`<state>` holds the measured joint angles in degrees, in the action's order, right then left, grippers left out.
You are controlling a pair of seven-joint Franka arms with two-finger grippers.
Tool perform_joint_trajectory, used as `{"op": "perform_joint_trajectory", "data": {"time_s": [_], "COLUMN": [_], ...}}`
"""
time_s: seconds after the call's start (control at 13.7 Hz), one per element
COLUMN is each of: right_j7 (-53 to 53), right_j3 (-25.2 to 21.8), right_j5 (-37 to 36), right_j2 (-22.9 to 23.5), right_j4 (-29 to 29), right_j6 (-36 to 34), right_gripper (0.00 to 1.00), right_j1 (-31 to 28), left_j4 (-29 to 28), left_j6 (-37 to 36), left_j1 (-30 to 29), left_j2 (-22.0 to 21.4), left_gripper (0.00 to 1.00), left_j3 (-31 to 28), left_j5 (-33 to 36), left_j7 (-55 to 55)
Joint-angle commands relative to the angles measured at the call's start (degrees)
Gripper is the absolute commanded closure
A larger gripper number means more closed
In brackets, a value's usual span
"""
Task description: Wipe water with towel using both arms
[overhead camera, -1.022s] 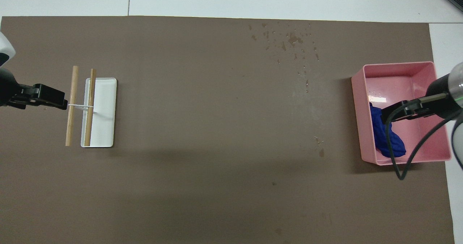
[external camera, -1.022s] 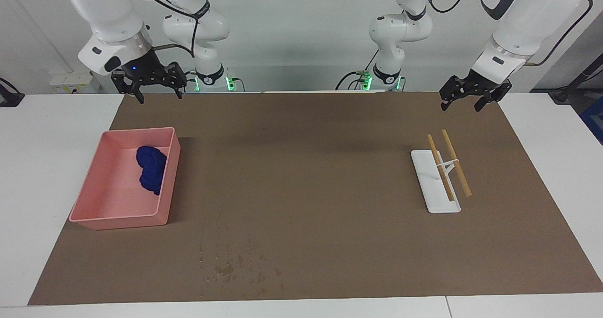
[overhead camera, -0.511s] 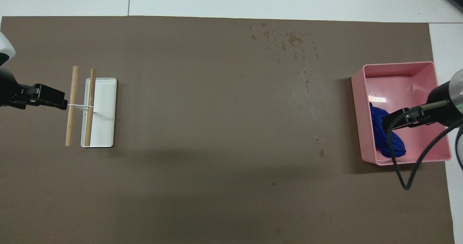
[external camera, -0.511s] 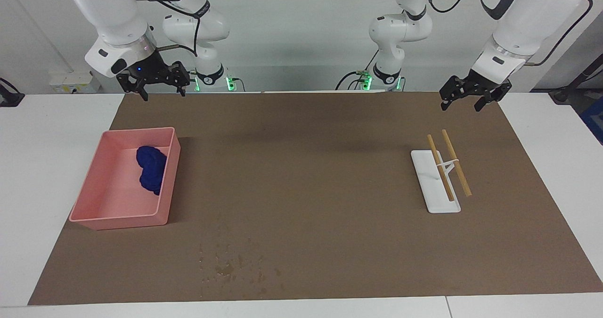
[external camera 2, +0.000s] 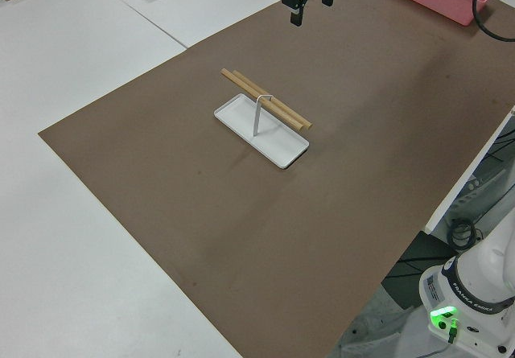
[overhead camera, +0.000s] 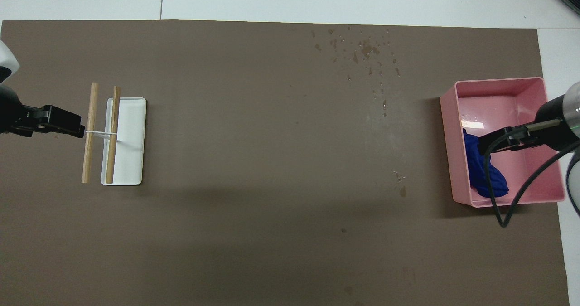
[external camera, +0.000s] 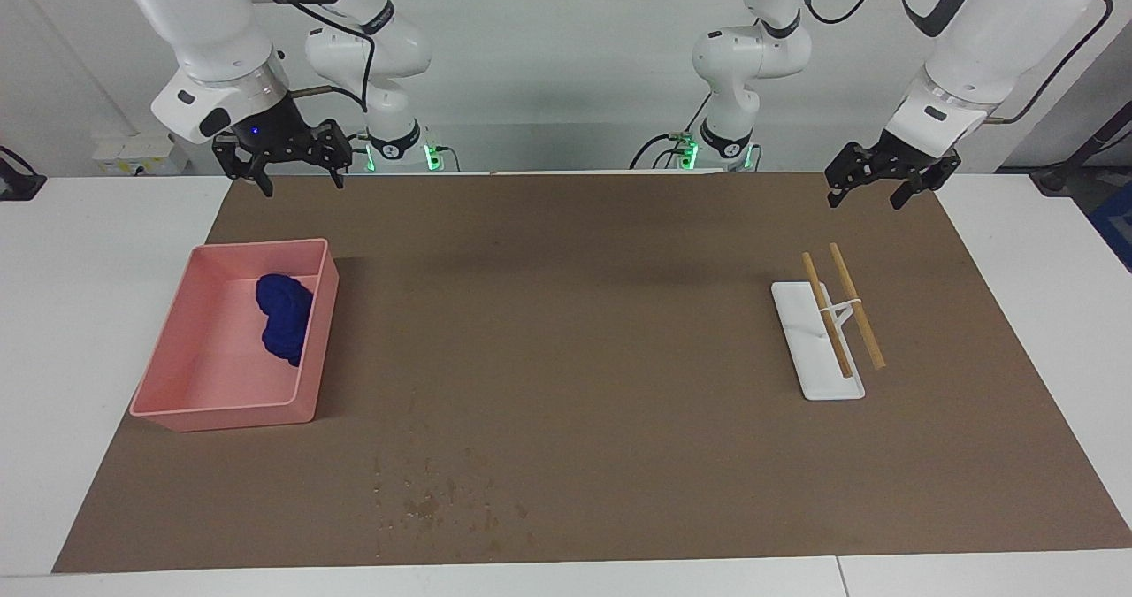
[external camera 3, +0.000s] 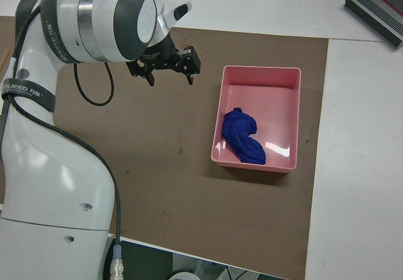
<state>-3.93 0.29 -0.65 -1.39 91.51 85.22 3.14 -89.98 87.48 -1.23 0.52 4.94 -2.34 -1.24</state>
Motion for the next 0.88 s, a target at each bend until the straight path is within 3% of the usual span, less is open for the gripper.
{"op": "perform_joint_trajectory", "data": {"time_s": [0.0, 0.8], "right_j7": [0.24, 0.68], "right_j3": [0.33, 0.41], "right_j5": [-0.40, -0.14], "right_j2": [-2.21, -2.22], "right_j4": [4.47, 4.65], "right_j6": [3.20, 4.25], "right_gripper": [0.00, 0.00], "right_j1": [-1.91, -1.73], "left_j4": [-1.51, -1.51], "left_j6": [0.94, 0.94], "left_j1": [-0.62, -0.62], "left_j2": [-1.31, -1.31], "left_gripper": [0.00, 0.00], "left_j3": [0.33, 0.33], "left_j5": [-0.21, -0.21], "left_j7": [0.45, 0.45]}}
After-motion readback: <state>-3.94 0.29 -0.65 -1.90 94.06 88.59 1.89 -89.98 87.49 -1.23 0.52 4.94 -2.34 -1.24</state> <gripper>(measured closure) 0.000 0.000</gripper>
